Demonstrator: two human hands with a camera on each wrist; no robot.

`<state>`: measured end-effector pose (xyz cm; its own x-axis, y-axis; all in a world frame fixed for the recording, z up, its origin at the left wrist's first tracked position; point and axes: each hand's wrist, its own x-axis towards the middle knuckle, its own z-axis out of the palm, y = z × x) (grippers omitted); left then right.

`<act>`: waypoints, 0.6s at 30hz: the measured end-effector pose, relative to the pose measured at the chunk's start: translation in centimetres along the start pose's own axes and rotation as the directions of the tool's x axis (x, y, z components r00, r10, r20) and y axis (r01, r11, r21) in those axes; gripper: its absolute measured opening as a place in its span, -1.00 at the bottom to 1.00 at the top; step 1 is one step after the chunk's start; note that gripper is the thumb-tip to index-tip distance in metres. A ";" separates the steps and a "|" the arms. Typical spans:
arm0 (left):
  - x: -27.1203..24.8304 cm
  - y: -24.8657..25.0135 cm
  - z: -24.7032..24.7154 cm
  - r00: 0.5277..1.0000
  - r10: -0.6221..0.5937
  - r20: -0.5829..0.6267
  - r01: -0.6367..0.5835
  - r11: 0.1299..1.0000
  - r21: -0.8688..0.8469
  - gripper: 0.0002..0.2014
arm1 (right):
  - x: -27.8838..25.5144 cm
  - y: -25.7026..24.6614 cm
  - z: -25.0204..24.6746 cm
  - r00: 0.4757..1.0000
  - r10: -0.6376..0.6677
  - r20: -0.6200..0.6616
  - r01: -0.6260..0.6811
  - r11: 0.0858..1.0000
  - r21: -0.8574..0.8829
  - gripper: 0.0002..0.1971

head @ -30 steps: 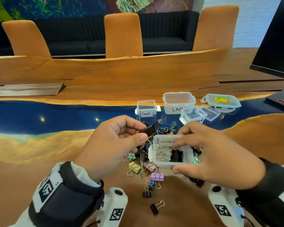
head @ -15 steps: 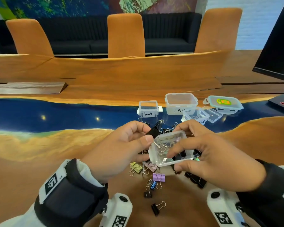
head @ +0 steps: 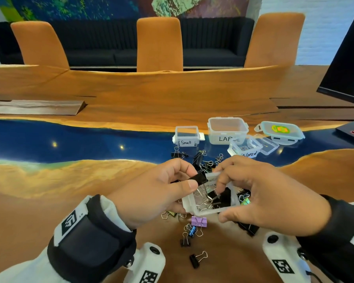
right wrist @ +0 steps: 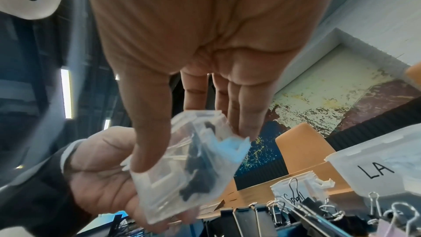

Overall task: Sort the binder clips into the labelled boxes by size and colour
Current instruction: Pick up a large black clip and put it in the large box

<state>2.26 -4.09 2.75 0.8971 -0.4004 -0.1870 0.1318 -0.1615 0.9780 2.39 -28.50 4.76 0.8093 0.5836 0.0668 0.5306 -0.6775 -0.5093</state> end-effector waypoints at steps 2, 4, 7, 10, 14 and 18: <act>0.1 -0.1 0.1 1.000 0.026 -0.010 -0.025 0.998 0.061 -0.88 | 0.0 -0.1 -0.1 1.000 -0.011 -0.001 0.011 1.000 -0.015 -0.56; 0.1 -0.3 0.1 0.999 0.037 -0.012 -0.036 0.996 0.077 -0.87 | 0.1 -0.2 -0.2 1.000 -0.031 0.001 0.031 0.999 -0.028 -0.56; 0.0 -0.4 0.0 0.996 0.086 -0.021 -0.083 0.992 0.096 -0.89 | 0.4 -0.6 -0.6 0.999 -0.047 0.003 0.047 0.999 0.001 -0.67; -0.2 -0.5 -0.3 0.991 0.135 -0.012 -0.130 0.970 0.204 -0.84 | 1.1 -0.8 -0.8 0.999 -0.042 0.025 0.043 0.997 -0.062 -0.80; -0.2 -0.6 -0.3 0.984 0.176 -0.006 -0.166 0.938 0.305 -0.95 | 1.8 -0.8 -0.7 0.996 -0.026 0.088 0.044 0.976 -0.214 -0.81; -0.1 -0.8 -0.2 0.986 0.164 -0.041 -0.142 0.934 0.327 -0.87 | 2.4 -1.6 -0.4 0.975 0.032 0.222 0.038 0.951 -0.306 -0.74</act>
<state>2.19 -3.72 1.99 0.9232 -0.3839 -0.0196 -0.1425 -0.3891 0.9101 3.57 -26.18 6.07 0.7499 0.6462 -0.1418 0.6128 -0.7593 -0.2189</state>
